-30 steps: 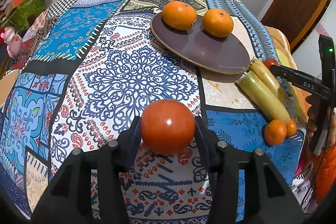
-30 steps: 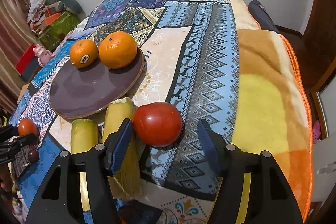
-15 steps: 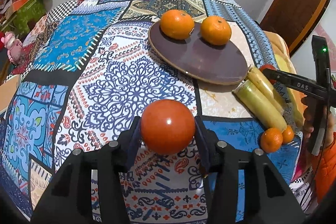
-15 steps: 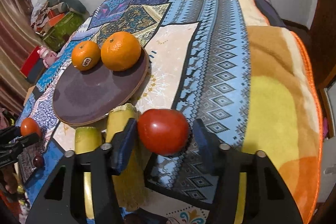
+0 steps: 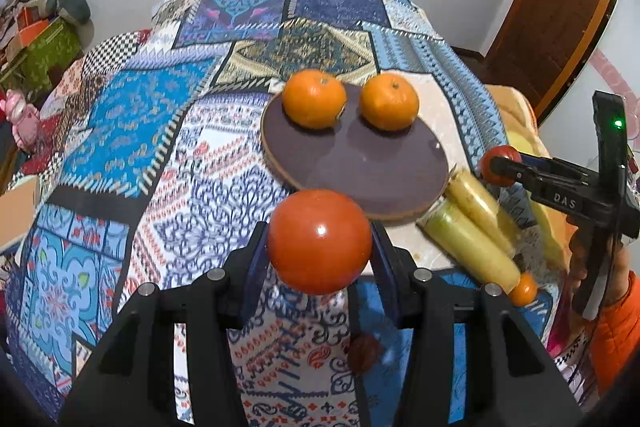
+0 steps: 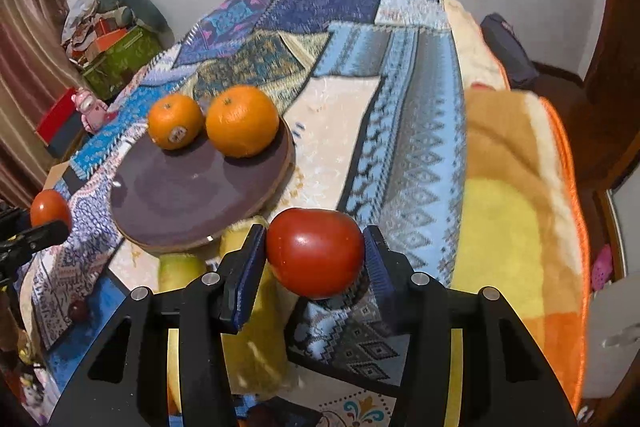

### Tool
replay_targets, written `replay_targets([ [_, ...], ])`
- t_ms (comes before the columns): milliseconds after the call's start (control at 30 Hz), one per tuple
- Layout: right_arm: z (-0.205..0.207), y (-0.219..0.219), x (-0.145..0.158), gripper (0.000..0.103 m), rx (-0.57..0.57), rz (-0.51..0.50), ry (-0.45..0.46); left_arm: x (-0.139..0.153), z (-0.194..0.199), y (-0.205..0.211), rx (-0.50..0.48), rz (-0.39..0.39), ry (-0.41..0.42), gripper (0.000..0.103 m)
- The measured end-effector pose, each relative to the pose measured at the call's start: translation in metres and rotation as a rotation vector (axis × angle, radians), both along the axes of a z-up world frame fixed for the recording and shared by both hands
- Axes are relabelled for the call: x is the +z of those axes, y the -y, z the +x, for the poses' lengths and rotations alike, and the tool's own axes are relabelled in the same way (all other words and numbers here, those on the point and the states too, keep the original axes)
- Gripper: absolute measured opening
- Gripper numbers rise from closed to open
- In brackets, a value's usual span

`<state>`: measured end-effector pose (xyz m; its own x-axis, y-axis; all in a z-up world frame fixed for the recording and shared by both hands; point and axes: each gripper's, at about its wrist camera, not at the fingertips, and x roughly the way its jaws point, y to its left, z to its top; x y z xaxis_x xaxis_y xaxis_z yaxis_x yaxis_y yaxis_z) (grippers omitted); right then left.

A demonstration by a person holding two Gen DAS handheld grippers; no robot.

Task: Organize fruits
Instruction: 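Grasp a red tomato with the left tool while the right tool grasps another tomato, then set both tomatoes on the plate beside the oranges and open both tools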

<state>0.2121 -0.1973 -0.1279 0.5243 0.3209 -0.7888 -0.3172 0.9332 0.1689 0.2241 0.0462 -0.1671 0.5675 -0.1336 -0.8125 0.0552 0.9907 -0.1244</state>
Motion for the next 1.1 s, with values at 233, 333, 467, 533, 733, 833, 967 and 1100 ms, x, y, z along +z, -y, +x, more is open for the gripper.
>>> replay_targets([
  [233,0.002,-0.018,0.021,0.046,0.034,0.020,0.060,0.012,0.023,0.006,-0.009,0.011,0.029,0.048],
  [333,0.006,-0.029,0.023,0.046,0.051,0.028,0.064,0.014,0.035,0.008,-0.011,0.019,0.033,0.048],
  [467,0.013,-0.045,0.021,0.046,0.079,0.028,0.064,0.013,0.048,0.010,-0.016,0.024,0.032,0.048],
  [533,0.016,-0.055,0.018,0.046,0.096,0.024,0.062,0.011,0.054,0.011,-0.019,0.029,0.030,0.048],
  [733,0.026,-0.074,0.009,0.046,0.133,0.002,0.051,-0.001,0.074,0.016,-0.029,0.033,0.004,0.048],
  [833,0.031,-0.081,0.004,0.046,0.146,-0.015,0.047,-0.009,0.084,0.018,-0.036,0.027,-0.012,0.048],
  [967,0.035,-0.087,-0.002,0.046,0.166,-0.030,0.032,-0.017,0.093,0.019,-0.048,0.021,-0.033,0.048],
  [1100,0.038,-0.093,-0.007,0.046,0.191,-0.054,0.020,-0.026,0.102,0.023,-0.071,0.036,-0.053,0.048],
])
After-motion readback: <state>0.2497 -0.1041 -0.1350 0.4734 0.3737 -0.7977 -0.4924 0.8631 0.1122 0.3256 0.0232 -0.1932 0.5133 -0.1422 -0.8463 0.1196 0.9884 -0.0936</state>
